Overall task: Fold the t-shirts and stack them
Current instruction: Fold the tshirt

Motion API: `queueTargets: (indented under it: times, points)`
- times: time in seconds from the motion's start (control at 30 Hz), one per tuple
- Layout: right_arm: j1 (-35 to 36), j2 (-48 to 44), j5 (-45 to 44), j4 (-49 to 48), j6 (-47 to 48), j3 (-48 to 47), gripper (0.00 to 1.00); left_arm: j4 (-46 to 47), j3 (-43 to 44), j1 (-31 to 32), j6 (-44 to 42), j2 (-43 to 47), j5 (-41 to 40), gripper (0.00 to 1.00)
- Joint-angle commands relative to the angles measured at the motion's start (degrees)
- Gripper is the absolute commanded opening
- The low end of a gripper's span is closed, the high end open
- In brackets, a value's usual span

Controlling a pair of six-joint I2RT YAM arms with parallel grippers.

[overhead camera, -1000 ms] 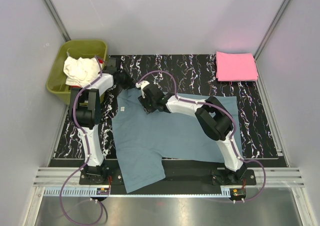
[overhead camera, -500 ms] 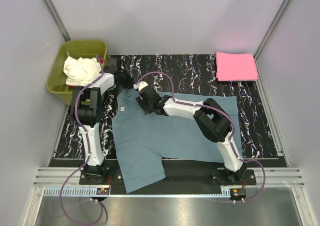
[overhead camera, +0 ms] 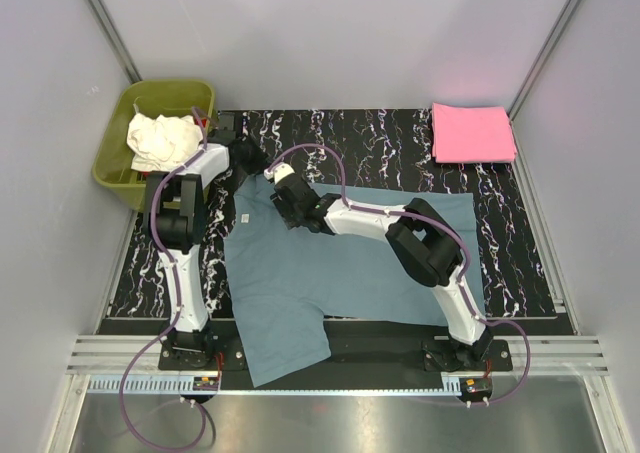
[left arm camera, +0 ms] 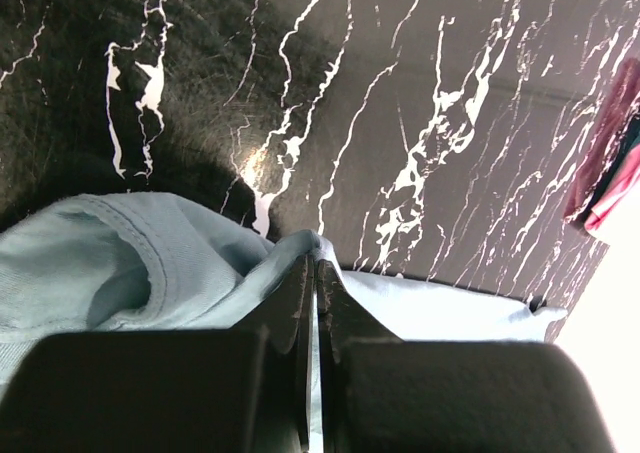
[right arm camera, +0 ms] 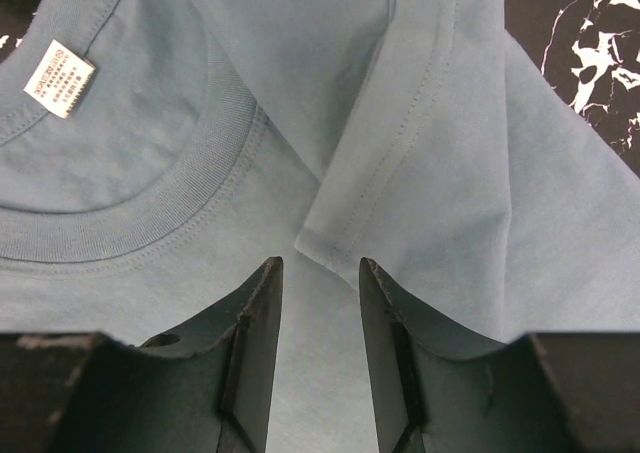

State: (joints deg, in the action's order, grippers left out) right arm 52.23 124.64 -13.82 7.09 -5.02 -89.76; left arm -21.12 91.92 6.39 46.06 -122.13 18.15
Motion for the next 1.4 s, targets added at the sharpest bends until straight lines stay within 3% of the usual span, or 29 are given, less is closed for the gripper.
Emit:
queueTargets:
  times: [0.0, 0.33, 0.67, 0.9, 0.93, 1.0, 1.23, 1.37]
  points:
    - [0.77, -0.11, 0.91, -2.44, 0.62, -2.88, 0.44, 1.0, 2.3, -0.33, -0.54, -0.75, -0.57, 0.0]
    - [0.77, 6.23, -2.51, 4.94, -0.7, -10.0, 0.4, 1.0, 1.07, -0.33, -0.97, 0.48, -0.57, 0.0]
    - [0.86, 6.23, -4.9, 6.8, -1.93, -8.59, 0.37, 1.0, 0.72, -0.24, -0.98, 0.75, -0.66, 0.0]
    - [0.77, 4.39, -5.25, 5.65, -1.49, -7.54, 0.16, 1.09, -0.25, -0.24, -1.24, 1.45, -0.84, 0.0]
    - [0.86, 4.12, -5.77, 5.91, -1.31, -7.63, 0.07, 1.0, -0.25, -0.24, -1.33, 1.54, -0.84, 0.0]
    - [0.77, 2.55, -6.04, 6.0, -0.53, -7.63, 0.01, 0.47, -0.25, -0.24, -1.24, 2.33, -0.84, 0.0]
    - [0.77, -5.45, -6.05, 5.48, 1.94, -3.16, 0.0, -7.34, -0.42, -0.15, -3.08, 9.17, -8.12, 0.0]
    - [0.77, -11.59, -5.25, 5.39, 2.38, 0.71, 0.0, -9.37, -3.76, -0.15, -3.7, 17.33, -12.08, 0.0]
